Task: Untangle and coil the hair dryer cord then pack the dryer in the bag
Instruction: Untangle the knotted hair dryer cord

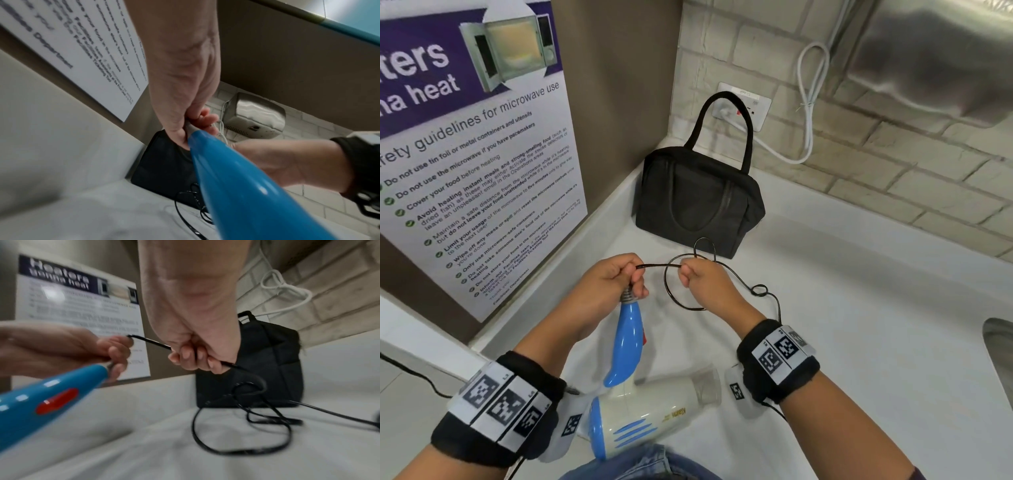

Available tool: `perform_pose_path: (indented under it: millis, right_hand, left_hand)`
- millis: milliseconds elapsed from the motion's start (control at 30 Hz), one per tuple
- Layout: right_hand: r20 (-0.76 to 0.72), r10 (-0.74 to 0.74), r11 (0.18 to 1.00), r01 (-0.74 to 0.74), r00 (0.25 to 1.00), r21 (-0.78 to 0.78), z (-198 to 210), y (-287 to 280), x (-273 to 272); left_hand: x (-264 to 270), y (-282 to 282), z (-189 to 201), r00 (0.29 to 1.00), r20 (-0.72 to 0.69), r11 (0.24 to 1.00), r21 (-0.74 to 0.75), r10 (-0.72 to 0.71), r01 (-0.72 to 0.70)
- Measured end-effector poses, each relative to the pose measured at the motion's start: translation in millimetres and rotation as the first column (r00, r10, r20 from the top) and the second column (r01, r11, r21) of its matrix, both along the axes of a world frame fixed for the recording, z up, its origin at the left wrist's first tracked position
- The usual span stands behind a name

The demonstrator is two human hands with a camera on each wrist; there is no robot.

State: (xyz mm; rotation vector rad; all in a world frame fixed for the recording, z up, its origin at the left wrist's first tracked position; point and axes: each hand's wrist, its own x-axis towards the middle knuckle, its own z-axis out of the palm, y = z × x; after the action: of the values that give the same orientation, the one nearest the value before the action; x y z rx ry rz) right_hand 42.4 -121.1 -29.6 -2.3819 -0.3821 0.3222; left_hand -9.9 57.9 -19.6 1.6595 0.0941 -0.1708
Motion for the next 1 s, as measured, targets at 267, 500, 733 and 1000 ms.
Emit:
perform_pose_path:
  millis: [267,500,733,1000]
  right_hand:
    - [0.031,-0.067,0.996,0.069,0.997,-0.057,-28,-20,12]
    - [0.013,-0.130,0.982,0.130,0.991,-0.134,-51,-39,27]
    - [0.116,-0.151,0.951,0.177,0.982,-0.255,-50,-46,25]
    - [0.346,0.016,0.942,0.102,0.938,-0.320,-17,-25,4]
  left_hand:
    - [3,9,-7,0.995,-0.058,0.992,-0.089,0.079,-0.084]
    - [5,27,-22,0.981,-0.124,0.967,-0.188,0.150,-0.172]
    - [15,34,-39,0.956,-0.183,0.973,0.033,0.230,-0.228]
    - [27,16,-41,0.972,-0.236,0.861,0.497,0.011,0.111]
